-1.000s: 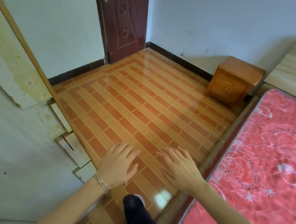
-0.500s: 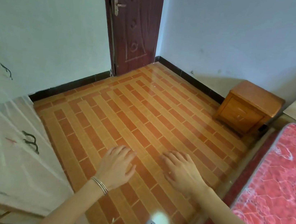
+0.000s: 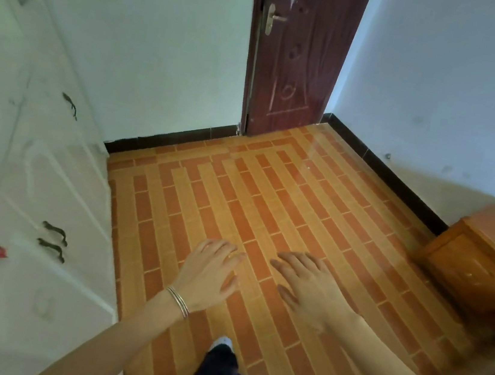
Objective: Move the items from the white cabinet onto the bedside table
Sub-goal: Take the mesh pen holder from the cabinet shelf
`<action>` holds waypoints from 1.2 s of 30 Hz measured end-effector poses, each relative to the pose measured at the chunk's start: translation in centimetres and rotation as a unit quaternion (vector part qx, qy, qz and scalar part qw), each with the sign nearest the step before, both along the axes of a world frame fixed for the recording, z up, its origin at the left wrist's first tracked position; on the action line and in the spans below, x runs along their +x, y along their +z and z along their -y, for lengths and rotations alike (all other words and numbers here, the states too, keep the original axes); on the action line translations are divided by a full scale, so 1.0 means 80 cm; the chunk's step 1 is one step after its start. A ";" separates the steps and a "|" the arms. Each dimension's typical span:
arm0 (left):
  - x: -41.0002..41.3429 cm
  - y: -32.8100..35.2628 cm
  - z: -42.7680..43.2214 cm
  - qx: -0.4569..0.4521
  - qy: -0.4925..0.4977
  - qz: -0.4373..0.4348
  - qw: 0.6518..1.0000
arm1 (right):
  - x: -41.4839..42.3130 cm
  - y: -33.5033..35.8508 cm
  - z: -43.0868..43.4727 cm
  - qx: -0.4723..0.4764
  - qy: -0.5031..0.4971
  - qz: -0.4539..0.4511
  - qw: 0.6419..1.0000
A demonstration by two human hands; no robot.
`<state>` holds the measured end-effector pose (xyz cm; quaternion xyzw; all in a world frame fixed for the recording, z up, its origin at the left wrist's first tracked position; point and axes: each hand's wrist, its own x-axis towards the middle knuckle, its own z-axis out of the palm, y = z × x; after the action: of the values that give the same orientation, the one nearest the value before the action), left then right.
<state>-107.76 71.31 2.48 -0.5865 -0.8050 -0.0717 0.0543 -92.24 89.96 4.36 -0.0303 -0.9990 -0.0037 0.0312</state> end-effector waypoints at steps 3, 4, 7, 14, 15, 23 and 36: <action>-0.044 -0.007 -0.027 0.005 0.035 -0.014 0.999 | -0.057 0.000 -0.038 0.015 0.037 0.005 0.999; -0.062 -0.008 -0.037 0.008 0.048 -0.018 0.999 | -0.079 0.002 -0.054 0.022 0.048 0.008 0.999; -0.119 -0.003 -0.064 0.028 0.086 -0.025 0.996 | -0.148 0.018 -0.100 0.038 0.080 0.009 0.996; -0.241 0.041 -0.091 0.058 0.183 -0.045 0.980 | -0.310 0.054 -0.157 0.050 0.174 -0.032 0.983; -0.252 0.046 -0.089 0.060 0.201 -0.044 0.977 | -0.329 0.057 -0.158 0.046 0.188 -0.035 0.980; -0.298 0.049 -0.061 0.025 0.339 -0.056 0.939 | -0.471 0.043 -0.148 0.024 0.330 -0.046 0.942; -0.355 0.075 -0.140 0.026 0.542 -0.080 0.836 | -0.660 0.072 -0.216 0.031 0.495 -0.041 0.867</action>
<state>-136.12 82.52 8.46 -0.0581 -0.9848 -0.0049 0.1638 -145.04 107.27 10.14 0.4689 -0.8802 -0.0180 0.0707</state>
